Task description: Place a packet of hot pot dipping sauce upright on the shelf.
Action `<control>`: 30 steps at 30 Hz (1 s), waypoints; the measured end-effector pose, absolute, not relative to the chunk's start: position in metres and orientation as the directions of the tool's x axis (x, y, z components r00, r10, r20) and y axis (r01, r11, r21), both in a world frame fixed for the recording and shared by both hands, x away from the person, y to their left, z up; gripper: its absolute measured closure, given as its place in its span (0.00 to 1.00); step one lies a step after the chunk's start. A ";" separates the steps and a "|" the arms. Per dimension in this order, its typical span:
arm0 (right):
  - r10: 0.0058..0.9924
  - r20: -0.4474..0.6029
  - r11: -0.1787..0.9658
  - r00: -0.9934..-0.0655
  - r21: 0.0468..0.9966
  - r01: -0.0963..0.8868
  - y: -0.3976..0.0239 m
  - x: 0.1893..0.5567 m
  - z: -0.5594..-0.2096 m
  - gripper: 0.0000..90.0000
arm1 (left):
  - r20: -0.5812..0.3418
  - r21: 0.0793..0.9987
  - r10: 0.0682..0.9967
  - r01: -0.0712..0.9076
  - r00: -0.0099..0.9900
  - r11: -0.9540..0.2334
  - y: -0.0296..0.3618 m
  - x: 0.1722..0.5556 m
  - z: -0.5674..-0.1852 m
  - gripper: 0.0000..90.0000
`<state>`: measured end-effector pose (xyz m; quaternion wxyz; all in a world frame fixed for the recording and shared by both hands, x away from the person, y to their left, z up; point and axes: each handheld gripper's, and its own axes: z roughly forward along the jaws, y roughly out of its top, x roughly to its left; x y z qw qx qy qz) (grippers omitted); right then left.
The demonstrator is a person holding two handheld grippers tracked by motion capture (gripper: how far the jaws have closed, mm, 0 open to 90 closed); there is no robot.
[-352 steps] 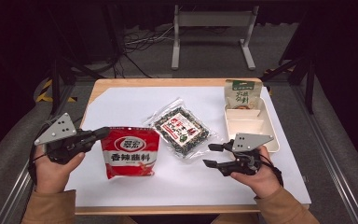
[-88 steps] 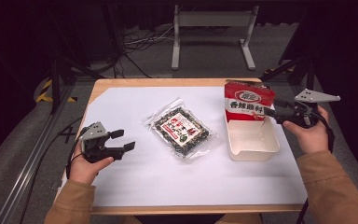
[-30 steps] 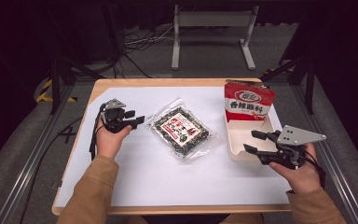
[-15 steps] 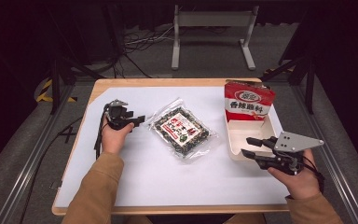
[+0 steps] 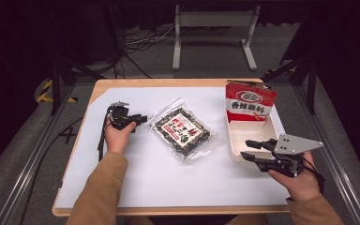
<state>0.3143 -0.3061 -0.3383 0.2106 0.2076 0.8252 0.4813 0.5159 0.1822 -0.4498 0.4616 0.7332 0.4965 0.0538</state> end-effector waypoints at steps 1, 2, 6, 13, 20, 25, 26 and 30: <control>0.545 -0.144 0.449 -0.826 0.882 0.143 -0.306 0.315 -0.339 0.63 | -0.382 0.728 0.778 0.681 0.499 -0.079 0.182 0.516 -0.450 0.67; 0.545 -0.144 0.450 -0.826 0.881 0.144 -0.306 0.315 -0.340 0.63 | -0.377 0.726 0.784 0.683 0.494 -0.081 0.183 0.517 -0.451 0.66; 0.542 -0.142 0.455 -0.828 0.878 0.147 -0.305 0.316 -0.342 0.62 | -0.386 0.720 0.784 0.690 0.487 -0.074 0.182 0.519 -0.456 0.63; 0.537 -0.153 0.473 -0.830 0.869 0.146 -0.302 0.317 -0.345 0.62 | -0.359 0.728 0.781 0.677 0.511 -0.108 0.171 0.520 -0.457 0.70; 0.530 -0.152 0.476 -0.834 0.867 0.145 -0.301 0.316 -0.347 0.62 | -0.306 0.706 0.777 0.679 0.550 -0.202 0.160 0.523 -0.454 0.77; 0.530 -0.150 0.476 -0.835 0.867 0.147 -0.302 0.315 -0.348 0.62 | -0.320 0.710 0.777 0.680 0.542 -0.183 0.163 0.524 -0.457 0.84; 0.530 -0.149 0.476 -0.835 0.867 0.147 -0.302 0.315 -0.348 0.62 | -0.319 0.709 0.778 0.681 0.541 -0.183 0.162 0.523 -0.456 0.85; 0.531 -0.151 0.478 -0.834 0.866 0.148 -0.301 0.315 -0.349 0.62 | -0.299 0.706 0.787 0.680 0.540 -0.198 0.162 0.523 -0.457 0.92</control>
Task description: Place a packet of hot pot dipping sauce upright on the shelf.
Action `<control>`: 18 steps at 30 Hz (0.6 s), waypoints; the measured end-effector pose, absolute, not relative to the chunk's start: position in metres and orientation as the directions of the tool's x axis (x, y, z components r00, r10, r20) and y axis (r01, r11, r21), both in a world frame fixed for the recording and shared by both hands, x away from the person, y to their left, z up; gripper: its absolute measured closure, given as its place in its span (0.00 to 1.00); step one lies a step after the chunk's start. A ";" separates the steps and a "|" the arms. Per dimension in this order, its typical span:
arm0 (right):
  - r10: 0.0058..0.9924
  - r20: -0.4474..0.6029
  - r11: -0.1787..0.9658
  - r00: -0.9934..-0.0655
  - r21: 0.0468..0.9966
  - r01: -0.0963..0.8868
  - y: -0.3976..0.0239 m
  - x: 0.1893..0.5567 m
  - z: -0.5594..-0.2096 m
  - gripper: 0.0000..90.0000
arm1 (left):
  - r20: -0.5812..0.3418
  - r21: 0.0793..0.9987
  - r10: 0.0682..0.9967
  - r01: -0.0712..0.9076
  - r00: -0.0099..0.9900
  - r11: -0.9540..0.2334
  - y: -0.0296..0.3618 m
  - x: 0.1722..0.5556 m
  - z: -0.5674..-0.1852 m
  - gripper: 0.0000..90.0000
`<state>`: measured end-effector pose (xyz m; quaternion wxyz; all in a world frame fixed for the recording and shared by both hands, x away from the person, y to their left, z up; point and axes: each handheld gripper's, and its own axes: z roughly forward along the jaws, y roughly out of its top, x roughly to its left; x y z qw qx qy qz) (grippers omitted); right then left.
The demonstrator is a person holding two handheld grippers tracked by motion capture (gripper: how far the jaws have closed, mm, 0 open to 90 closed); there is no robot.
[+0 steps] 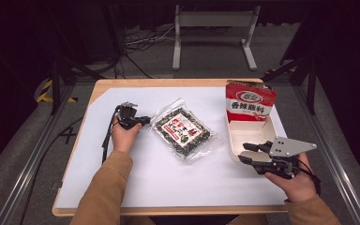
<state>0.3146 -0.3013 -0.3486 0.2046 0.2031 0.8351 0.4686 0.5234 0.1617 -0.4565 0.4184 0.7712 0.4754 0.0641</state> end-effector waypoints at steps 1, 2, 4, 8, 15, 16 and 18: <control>0.531 -0.150 0.478 -0.834 0.866 0.148 -0.301 0.315 -0.349 0.62 | -0.291 0.706 0.790 0.678 0.539 -0.202 0.161 0.523 -0.456 0.94; 0.530 -0.151 0.478 -0.834 0.866 0.147 -0.301 0.315 -0.349 0.62 | -0.276 0.708 0.792 0.673 0.544 -0.215 0.160 0.522 -0.456 0.97; 0.530 -0.150 0.479 -0.835 0.865 0.148 -0.300 0.315 -0.349 0.62 | -0.270 0.707 0.789 0.670 0.552 -0.227 0.159 0.522 -0.455 1.00; 0.528 -0.154 0.483 -0.835 0.864 0.146 -0.301 0.316 -0.350 0.64 | -0.270 0.698 0.785 0.675 0.558 -0.240 0.159 0.520 -0.454 1.00; 0.523 -0.171 0.486 -0.835 0.865 0.127 -0.300 0.315 -0.349 0.66 | -0.284 0.714 0.773 0.664 0.567 -0.225 0.166 0.511 -0.437 1.00; 0.522 -0.174 0.487 -0.835 0.864 0.125 -0.299 0.315 -0.349 0.66 | -0.287 0.721 0.767 0.657 0.574 -0.221 0.168 0.510 -0.434 1.00; 0.520 -0.168 0.488 -0.837 0.863 0.130 -0.298 0.315 -0.348 0.67 | -0.289 0.736 0.759 0.643 0.584 -0.214 0.170 0.506 -0.427 1.00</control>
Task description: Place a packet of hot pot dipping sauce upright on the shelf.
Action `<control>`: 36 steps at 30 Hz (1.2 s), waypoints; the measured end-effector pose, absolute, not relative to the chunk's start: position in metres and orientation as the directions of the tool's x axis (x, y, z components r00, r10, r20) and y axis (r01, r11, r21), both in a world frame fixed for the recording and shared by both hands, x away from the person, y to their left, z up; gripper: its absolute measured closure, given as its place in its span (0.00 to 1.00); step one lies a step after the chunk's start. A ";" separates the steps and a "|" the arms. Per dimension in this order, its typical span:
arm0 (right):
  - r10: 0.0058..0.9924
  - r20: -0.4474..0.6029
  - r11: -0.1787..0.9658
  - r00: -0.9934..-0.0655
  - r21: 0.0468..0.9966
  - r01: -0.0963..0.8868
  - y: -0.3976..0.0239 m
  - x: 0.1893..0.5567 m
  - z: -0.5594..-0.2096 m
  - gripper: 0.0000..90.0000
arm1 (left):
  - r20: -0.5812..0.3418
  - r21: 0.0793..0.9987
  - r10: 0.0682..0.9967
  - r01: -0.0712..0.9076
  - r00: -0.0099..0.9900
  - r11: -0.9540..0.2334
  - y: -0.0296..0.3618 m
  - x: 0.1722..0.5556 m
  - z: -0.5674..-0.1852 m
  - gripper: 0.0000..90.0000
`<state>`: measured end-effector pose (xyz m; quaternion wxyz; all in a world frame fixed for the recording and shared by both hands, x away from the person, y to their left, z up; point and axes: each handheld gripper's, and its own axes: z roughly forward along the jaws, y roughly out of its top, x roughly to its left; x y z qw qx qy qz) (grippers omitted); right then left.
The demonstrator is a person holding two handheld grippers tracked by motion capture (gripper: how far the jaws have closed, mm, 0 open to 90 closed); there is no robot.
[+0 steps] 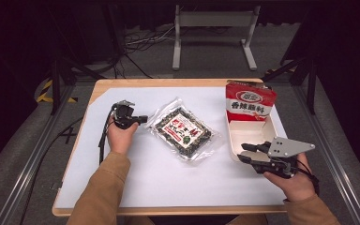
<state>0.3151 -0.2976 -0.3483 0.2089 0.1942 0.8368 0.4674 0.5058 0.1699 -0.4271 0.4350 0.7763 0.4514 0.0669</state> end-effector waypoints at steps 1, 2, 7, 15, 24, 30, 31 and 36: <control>0.520 -0.170 0.486 -0.837 0.865 0.126 -0.297 0.315 -0.348 0.67 | -0.290 0.745 0.753 0.633 0.591 -0.210 0.171 0.503 -0.423 1.00; 0.520 -0.170 0.486 -0.837 0.865 0.126 -0.297 0.315 -0.348 0.67 | -0.290 0.745 0.753 0.633 0.591 -0.210 0.171 0.503 -0.423 1.00; 0.531 -0.139 0.459 -0.836 0.877 0.145 -0.296 0.316 -0.347 0.66 | -0.277 0.794 0.727 0.576 0.628 -0.194 0.172 0.490 -0.402 1.00; 0.544 -0.099 0.414 -0.833 0.895 0.164 -0.297 0.320 -0.344 0.64 | -0.195 0.875 0.679 0.439 0.708 -0.206 0.167 0.459 -0.361 1.00; 0.530 -0.137 0.425 -0.837 0.897 0.122 -0.288 0.324 -0.337 0.61 | -0.095 0.930 0.608 0.288 0.788 -0.227 0.153 0.422 -0.317 1.00; 0.527 -0.164 0.446 -0.834 0.889 0.107 -0.286 0.325 -0.335 0.58 | -0.060 0.952 0.565 0.218 0.823 -0.216 0.146 0.400 -0.302 1.00; 0.527 -0.163 0.446 -0.834 0.889 0.107 -0.286 0.326 -0.335 0.58 | -0.052 0.956 0.555 0.202 0.830 -0.212 0.145 0.395 -0.299 1.00; 0.522 -0.160 0.435 -0.838 0.895 0.100 -0.284 0.329 -0.332 0.55 | 0.004 0.970 0.522 0.124 0.853 -0.209 0.142 0.375 -0.282 1.00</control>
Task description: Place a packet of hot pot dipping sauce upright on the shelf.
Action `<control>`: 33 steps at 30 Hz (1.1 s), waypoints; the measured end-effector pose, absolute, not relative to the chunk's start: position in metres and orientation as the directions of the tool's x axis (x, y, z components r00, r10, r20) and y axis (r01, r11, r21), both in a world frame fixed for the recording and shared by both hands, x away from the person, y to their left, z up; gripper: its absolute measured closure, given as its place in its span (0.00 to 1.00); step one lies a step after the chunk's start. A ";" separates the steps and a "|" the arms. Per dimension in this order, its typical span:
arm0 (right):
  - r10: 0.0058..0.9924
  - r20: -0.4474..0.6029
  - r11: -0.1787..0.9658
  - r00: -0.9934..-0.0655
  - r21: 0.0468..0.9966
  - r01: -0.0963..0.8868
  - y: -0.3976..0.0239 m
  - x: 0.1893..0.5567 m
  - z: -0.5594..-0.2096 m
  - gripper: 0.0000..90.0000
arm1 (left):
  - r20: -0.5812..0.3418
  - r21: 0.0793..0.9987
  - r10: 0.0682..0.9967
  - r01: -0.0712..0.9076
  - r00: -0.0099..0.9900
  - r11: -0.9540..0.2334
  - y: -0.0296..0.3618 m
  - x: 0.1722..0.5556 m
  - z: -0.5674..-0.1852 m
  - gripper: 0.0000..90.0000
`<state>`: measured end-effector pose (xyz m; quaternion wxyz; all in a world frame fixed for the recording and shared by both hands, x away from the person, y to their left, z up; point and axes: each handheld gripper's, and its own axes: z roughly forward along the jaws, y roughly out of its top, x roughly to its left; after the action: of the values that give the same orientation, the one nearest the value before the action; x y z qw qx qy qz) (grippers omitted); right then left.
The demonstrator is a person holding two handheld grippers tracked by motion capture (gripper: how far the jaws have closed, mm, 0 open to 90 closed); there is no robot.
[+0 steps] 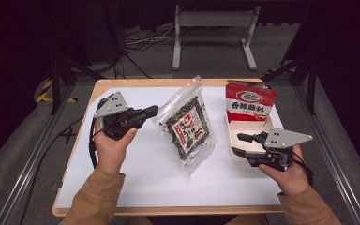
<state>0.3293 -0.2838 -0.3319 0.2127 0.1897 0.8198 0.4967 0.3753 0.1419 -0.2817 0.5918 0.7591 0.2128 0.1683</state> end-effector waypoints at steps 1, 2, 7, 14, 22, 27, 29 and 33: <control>0.519 -0.163 0.436 -0.839 0.895 0.096 -0.283 0.330 -0.331 0.55 | 0.013 0.972 0.519 0.111 0.855 -0.207 0.141 0.371 -0.279 1.00; 0.515 -0.165 0.437 -0.841 0.895 0.092 -0.281 0.331 -0.331 0.54 | 0.027 0.973 0.512 0.095 0.859 -0.211 0.140 0.367 -0.276 1.00; 0.503 -0.176 0.440 -0.846 0.895 0.076 -0.272 0.338 -0.325 0.50 | 0.069 0.975 0.473 0.042 0.879 -0.220 0.137 0.351 -0.265 1.00; 0.496 -0.173 0.433 -0.851 0.899 0.070 -0.263 0.352 -0.315 0.42 | 0.086 0.975 0.425 0.011 0.901 -0.221 0.135 0.339 -0.261 1.00; 0.474 -0.169 0.441 -0.864 0.895 0.067 -0.253 0.367 -0.303 0.43 | 0.091 0.974 0.398 0.001 0.913 -0.225 0.129 0.333 -0.261 1.00; 0.462 -0.162 0.443 -0.872 0.894 0.069 -0.247 0.379 -0.296 0.41 | 0.090 0.974 0.389 -0.001 0.917 -0.225 0.128 0.330 -0.261 1.00; 0.455 -0.163 0.450 -0.876 0.891 0.068 -0.245 0.384 -0.295 0.40 | 0.091 0.974 0.384 -0.002 0.919 -0.225 0.128 0.330 -0.261 1.00; 0.423 -0.167 0.467 -0.891 0.883 0.057 -0.236 0.391 -0.295 0.36 | 0.076 0.976 0.379 0.009 0.922 -0.217 0.128 0.329 -0.262 1.00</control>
<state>0.3909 -0.2363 -0.2951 0.1847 0.1435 0.8362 0.4960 0.3293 0.1282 -0.2621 0.6127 0.7653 0.1266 0.1511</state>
